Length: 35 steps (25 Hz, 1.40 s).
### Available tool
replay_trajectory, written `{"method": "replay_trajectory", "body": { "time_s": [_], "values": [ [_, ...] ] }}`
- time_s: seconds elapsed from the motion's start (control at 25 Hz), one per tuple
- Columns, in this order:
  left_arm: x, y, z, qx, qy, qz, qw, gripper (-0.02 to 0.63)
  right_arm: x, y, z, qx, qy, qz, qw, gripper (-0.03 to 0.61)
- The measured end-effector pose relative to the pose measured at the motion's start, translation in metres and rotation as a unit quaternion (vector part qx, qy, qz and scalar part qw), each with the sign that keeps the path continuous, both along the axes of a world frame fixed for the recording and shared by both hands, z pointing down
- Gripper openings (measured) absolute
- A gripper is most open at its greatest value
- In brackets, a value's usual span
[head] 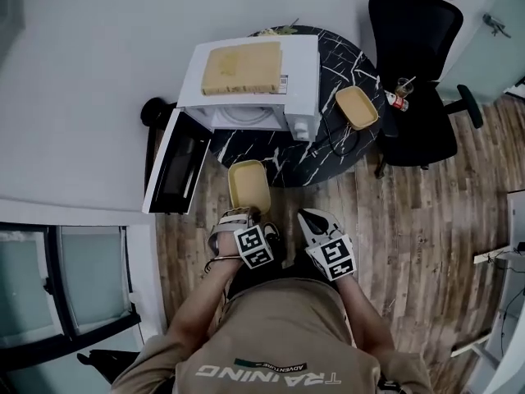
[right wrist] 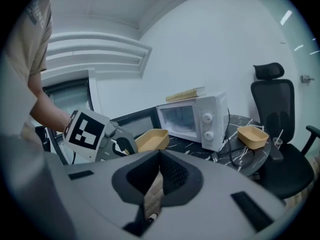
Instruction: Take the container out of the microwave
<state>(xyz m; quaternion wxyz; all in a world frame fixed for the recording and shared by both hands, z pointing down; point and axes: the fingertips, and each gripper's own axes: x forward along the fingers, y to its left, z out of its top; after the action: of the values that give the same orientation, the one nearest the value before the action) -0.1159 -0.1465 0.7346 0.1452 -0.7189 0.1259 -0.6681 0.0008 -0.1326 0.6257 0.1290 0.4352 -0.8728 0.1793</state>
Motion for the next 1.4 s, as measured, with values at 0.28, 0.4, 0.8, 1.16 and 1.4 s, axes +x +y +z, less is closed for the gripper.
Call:
{"method": "replay_trajectory", "body": {
  "time_s": [0.28, 0.4, 0.8, 1.16, 1.4],
  "values": [
    [-0.022, 0.058, 0.019, -0.028, 0.009, -0.008, 0.9995, 0.026, -0.022, 0.033, 0.011, 0.003, 0.020, -0.014, 1.000, 0.008],
    [-0.034, 0.079, 0.017, -0.027, 0.013, -0.006, 0.9995, 0.026, -0.034, 0.052, 0.009, -0.001, 0.027, -0.015, 1.000, 0.008],
    [-0.071, 0.157, 0.032, -0.044, 0.057, -0.030, 0.9969, 0.025, -0.051, 0.125, 0.000, -0.033, 0.049, 0.017, 0.998, 0.008],
    [-0.076, 0.200, 0.053, -0.046, 0.086, -0.030, 0.9948, 0.025, -0.055, 0.179, 0.009, -0.056, 0.062, 0.049, 0.995, 0.008],
    [-0.063, 0.209, 0.023, -0.030, 0.093, -0.033, 0.9947, 0.025, -0.059, 0.158, -0.017, -0.011, 0.048, 0.032, 0.998, 0.008]
  ]
}}
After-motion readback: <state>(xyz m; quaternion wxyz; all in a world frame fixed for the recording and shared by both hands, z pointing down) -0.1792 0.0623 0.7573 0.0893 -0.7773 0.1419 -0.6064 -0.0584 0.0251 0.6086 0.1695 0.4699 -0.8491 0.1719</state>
